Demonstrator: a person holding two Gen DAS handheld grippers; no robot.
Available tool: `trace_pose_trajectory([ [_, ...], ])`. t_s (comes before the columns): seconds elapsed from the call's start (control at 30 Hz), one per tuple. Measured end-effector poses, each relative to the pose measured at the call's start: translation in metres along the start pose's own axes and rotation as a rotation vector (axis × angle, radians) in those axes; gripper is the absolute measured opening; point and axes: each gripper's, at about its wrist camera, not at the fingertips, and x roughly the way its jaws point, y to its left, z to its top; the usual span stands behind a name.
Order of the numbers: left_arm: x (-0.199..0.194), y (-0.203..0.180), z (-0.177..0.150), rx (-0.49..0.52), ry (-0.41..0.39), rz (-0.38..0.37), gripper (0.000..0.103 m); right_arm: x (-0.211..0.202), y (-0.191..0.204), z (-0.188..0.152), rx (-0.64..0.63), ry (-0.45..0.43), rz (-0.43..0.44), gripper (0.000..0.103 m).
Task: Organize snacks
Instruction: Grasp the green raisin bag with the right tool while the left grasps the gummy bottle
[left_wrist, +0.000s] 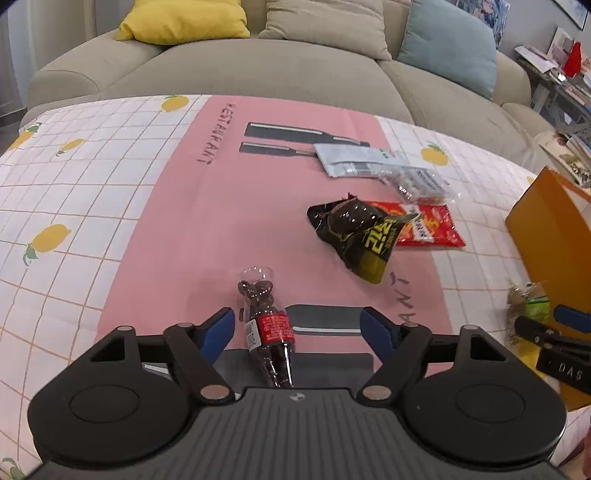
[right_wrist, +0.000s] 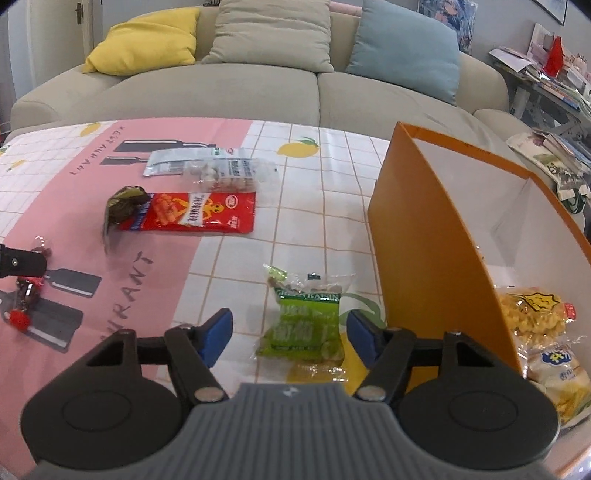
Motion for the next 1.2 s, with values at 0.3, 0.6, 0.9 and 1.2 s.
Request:
trace_pose_trajectory([
  [0.3,0.014,-0.002,-0.005,0.027,0.005,0.024,0.079,0.023,-0.003,-0.005,-0.003,0.022,-0.018,0.056],
  [0.6,0.026,-0.001,-0.008,0.034,0.022,0.04,0.07,0.03,0.001,-0.009,-0.017,0.015,-0.024,0.056],
  [0.9,0.029,-0.004,-0.009,0.062,-0.011,0.043,0.063,0.032,0.008,-0.012,-0.061,-0.015,-0.038,0.052],
  [1.2,0.026,-0.005,-0.012,0.083,-0.011,0.06,0.034,0.029,0.008,-0.012,-0.06,-0.001,-0.019,0.048],
])
